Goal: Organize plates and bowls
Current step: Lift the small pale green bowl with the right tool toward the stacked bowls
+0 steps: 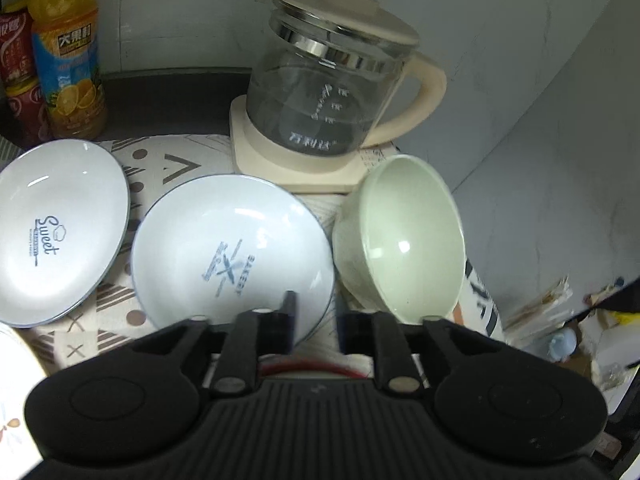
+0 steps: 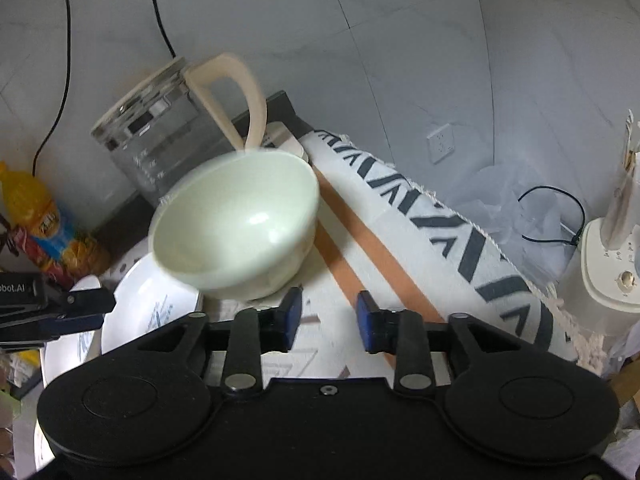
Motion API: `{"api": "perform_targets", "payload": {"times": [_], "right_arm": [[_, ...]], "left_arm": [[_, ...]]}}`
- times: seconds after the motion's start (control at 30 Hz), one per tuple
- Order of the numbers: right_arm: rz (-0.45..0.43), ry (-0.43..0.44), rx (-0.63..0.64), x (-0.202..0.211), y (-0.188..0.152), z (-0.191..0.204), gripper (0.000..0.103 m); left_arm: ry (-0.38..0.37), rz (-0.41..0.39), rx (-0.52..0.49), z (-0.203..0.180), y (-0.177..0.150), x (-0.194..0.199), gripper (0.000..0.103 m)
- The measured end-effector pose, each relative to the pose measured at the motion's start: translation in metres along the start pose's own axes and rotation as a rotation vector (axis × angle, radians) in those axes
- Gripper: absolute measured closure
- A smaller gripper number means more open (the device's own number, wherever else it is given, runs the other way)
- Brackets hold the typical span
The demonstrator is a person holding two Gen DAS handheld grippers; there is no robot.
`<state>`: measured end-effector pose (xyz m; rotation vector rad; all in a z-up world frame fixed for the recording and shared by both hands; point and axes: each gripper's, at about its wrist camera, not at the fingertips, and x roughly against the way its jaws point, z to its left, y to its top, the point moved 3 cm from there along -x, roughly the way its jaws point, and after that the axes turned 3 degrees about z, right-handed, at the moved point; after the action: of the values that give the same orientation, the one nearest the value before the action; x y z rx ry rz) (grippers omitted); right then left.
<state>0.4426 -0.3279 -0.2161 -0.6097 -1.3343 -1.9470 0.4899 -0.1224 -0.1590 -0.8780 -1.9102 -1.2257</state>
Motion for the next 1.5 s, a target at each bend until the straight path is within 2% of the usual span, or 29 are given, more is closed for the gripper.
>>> {"api": "perform_targets", "payload": {"times": [0.03,0.13,0.3,0.47,0.77,0.87,0.97,1.03,1.1,1.2,1.5], "right_arm": [[-0.004,0.005,-0.007,-0.001,0.003,-0.001,0.068],[-0.012,0.026,-0.034,-0.004,0.012,-0.002,0.063],[-0.023,0.046,-0.023,-0.015,0.030,0.001,0.056],[-0.016,0.066,-0.053,-0.029,0.045,-0.003,0.056],[0.030,0.076,-0.019,-0.059,0.059,0.002,0.056],[0.073,0.069,-0.019,-0.072,0.057,0.002,0.061],[0.091,0.101,-0.010,-0.079,0.055,0.005,0.073],[0.093,0.090,0.013,-0.079,0.056,0.009,0.074],[0.091,0.073,0.038,-0.077,0.056,0.011,0.076],[0.073,0.069,0.056,-0.068,0.057,0.015,0.077],[0.030,0.063,0.051,-0.022,0.053,0.032,0.077]], "left_arm": [[-0.004,-0.003,0.007,0.000,0.003,-0.002,0.064],[-0.002,-0.028,0.013,-0.003,0.011,-0.006,0.057],[-0.003,-0.030,0.035,-0.006,0.026,-0.018,0.056],[-0.016,-0.027,0.051,-0.012,0.036,-0.035,0.056],[-0.005,-0.007,0.036,-0.025,0.048,-0.072,0.056],[-0.019,0.015,0.042,-0.028,0.050,-0.085,0.061],[-0.018,0.036,0.045,-0.029,0.050,-0.099,0.075],[-0.009,0.045,0.047,-0.029,0.048,-0.105,0.085],[0.002,0.035,0.032,-0.030,0.047,-0.105,0.088],[-0.006,0.033,0.035,-0.029,0.047,-0.101,0.091],[-0.024,0.006,0.014,-0.033,0.044,-0.056,0.091]]}}
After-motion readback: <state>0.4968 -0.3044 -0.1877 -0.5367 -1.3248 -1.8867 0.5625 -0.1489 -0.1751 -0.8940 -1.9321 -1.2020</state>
